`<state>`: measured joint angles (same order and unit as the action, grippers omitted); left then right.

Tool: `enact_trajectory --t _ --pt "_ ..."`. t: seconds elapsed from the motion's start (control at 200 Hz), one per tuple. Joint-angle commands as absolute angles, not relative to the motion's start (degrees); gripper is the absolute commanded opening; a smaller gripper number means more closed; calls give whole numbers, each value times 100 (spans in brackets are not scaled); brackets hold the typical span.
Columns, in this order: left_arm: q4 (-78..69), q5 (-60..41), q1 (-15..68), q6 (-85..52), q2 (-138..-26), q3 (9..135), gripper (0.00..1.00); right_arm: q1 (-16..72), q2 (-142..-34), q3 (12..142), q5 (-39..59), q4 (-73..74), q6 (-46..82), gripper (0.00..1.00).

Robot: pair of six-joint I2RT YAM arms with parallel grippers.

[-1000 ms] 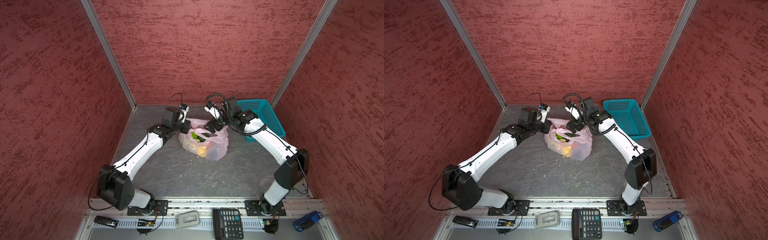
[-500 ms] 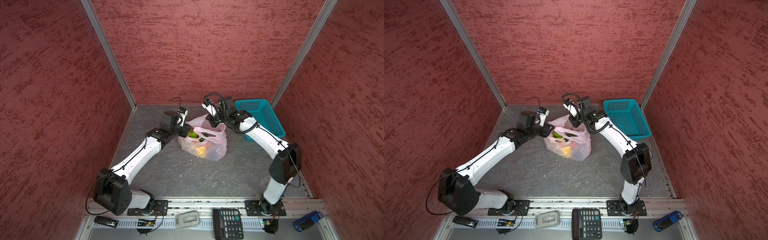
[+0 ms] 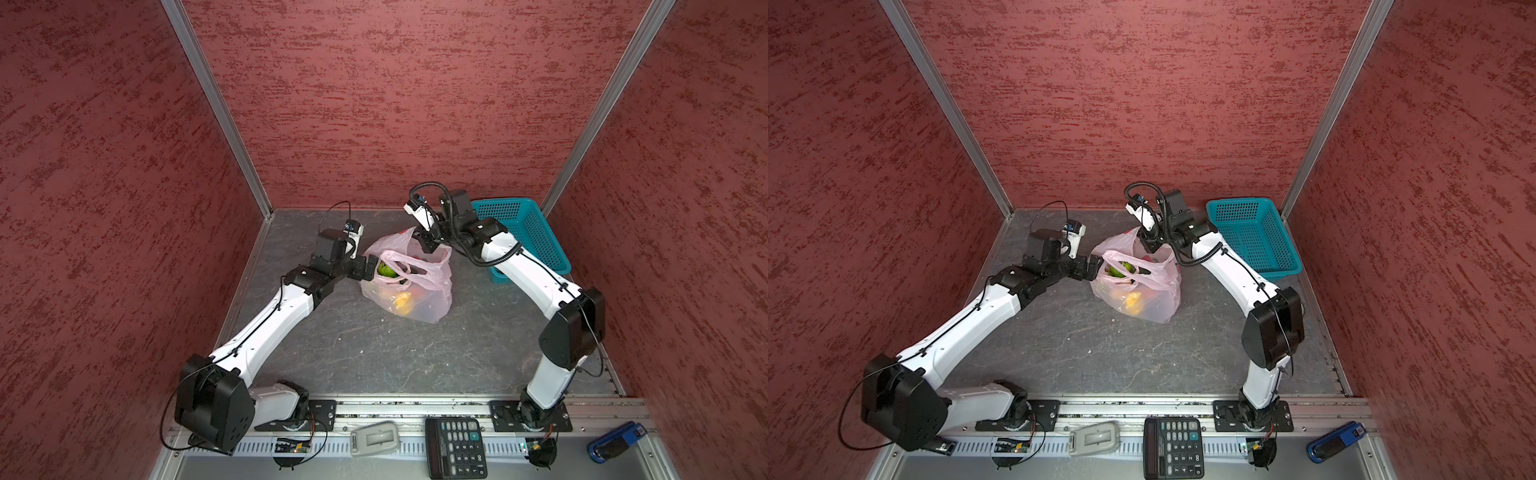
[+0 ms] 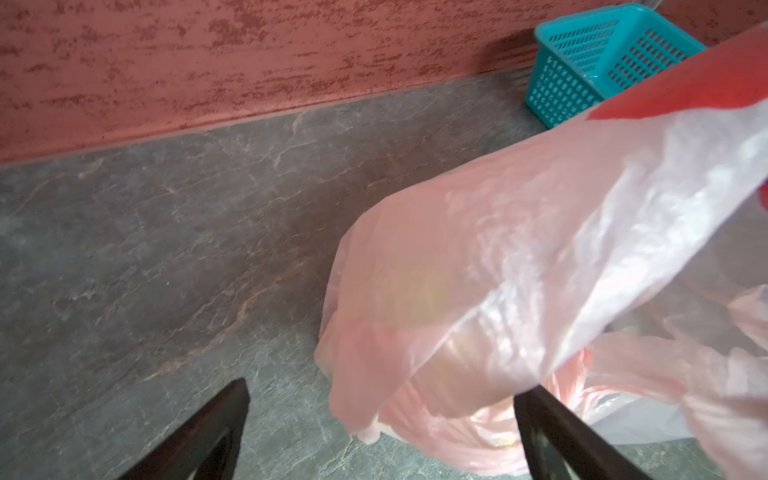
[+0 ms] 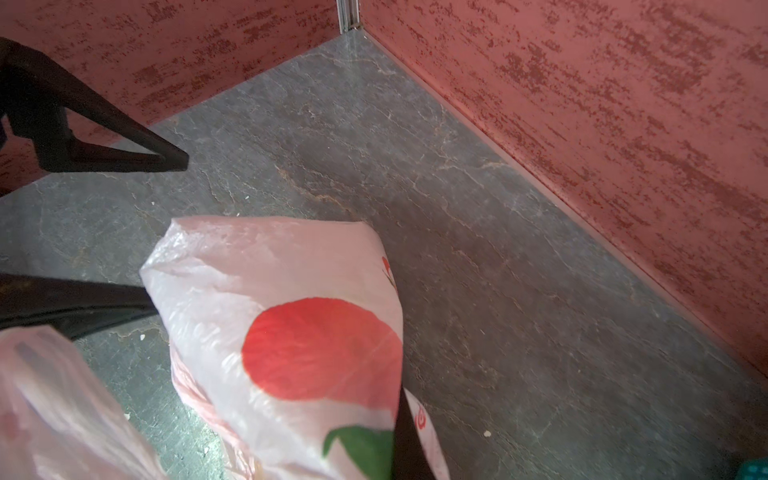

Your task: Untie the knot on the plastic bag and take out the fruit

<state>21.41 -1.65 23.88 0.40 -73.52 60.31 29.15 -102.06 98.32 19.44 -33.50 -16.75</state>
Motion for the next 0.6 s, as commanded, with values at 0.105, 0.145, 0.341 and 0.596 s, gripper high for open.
enact_trajectory --t 0.105,0.145,0.341,0.596 --pt "1965 -101 2689 753 -8033 6564 100 2900 -10106 10141 2479 -3484 -1762 0" --pt "1919 -31 2728 812 -8148 6661 99 2900 -10115 10149 2538 -3502 -1783 0" --pt "1659 -79 2693 910 -8827 6981 99 2900 -10112 10101 2805 -3582 -1814 0" --pt "1938 191 2241 700 -9216 7147 23 2900 -10002 9954 2745 -3624 -1910 0"
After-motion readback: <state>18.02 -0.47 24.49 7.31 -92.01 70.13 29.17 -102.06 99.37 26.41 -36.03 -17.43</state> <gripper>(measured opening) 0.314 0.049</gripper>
